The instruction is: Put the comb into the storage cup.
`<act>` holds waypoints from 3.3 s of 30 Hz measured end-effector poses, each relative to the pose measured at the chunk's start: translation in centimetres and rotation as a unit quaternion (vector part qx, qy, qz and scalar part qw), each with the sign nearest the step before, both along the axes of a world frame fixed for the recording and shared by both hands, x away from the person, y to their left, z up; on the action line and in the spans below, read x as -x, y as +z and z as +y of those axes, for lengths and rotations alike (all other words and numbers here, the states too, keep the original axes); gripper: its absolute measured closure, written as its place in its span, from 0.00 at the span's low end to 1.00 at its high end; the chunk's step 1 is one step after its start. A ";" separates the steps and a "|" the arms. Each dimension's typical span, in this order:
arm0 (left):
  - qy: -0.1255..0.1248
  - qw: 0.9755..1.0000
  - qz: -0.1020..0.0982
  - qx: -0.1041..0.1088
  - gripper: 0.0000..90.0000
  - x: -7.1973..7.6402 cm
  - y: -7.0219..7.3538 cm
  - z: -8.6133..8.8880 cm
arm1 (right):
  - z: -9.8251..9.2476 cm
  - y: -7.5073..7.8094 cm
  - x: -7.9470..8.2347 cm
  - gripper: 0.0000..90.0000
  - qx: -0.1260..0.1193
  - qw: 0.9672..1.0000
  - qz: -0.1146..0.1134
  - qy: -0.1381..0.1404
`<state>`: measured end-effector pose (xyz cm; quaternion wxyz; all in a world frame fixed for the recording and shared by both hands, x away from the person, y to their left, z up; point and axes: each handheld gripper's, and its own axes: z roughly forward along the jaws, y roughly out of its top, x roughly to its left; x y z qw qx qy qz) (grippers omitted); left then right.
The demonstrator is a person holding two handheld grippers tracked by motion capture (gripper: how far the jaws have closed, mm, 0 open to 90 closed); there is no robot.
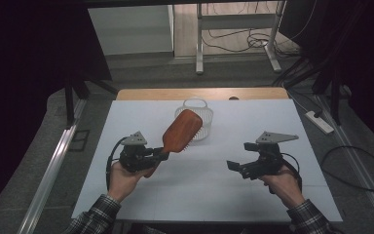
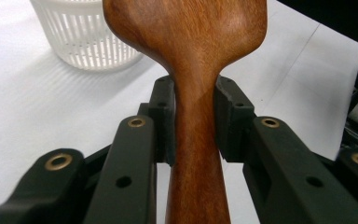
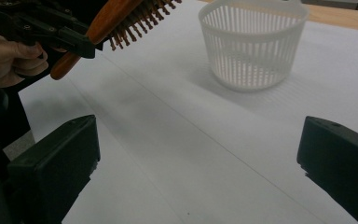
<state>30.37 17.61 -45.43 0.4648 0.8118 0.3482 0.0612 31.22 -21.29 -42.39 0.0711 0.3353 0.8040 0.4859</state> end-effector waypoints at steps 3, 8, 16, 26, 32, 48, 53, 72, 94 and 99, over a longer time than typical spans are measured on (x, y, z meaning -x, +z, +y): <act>-0.005 1.000 0.000 -0.001 0.79 0.0 0.0 -0.3 | 0.6 0.0 -0.4 0.00 -0.007 1.000 0.004 0.004; -0.010 1.000 -0.002 0.001 0.79 -0.1 0.0 -0.8 | 1.6 0.3 -1.1 0.00 -0.017 1.000 0.004 0.010; -0.012 1.000 0.001 0.012 0.79 -0.2 -0.1 -1.3 | 3.3 0.4 -2.3 0.00 -0.037 0.999 0.021 0.015; -0.017 1.000 -0.002 0.019 0.79 -0.2 0.0 -2.0 | 4.9 0.9 -3.7 0.00 -0.048 0.998 0.035 0.017; -0.018 1.000 -0.006 0.019 0.79 -0.3 0.0 -2.3 | 5.8 1.4 -4.4 0.00 -0.041 0.999 0.032 0.015; -0.014 0.999 -0.012 0.028 0.79 -0.5 0.3 -3.5 | 7.7 1.9 -6.2 0.00 -0.064 0.995 0.078 0.001; -0.013 0.999 -0.013 0.031 0.79 -0.4 0.4 -3.7 | 8.1 1.7 -6.6 0.00 -0.070 0.994 0.086 -0.002; -0.016 0.999 -0.024 0.029 0.79 -0.4 0.4 -4.7 | 9.5 1.1 -7.5 0.13 -0.075 0.992 0.105 -0.011; -0.023 0.999 -0.030 0.003 0.78 -0.7 -0.3 -5.7 | 7.7 1.0 -7.9 0.59 -0.177 0.963 0.205 0.006; -0.022 0.999 -0.027 0.006 0.69 -0.8 -0.3 -5.6 | 7.8 1.0 -7.8 0.61 -0.174 0.962 0.210 0.005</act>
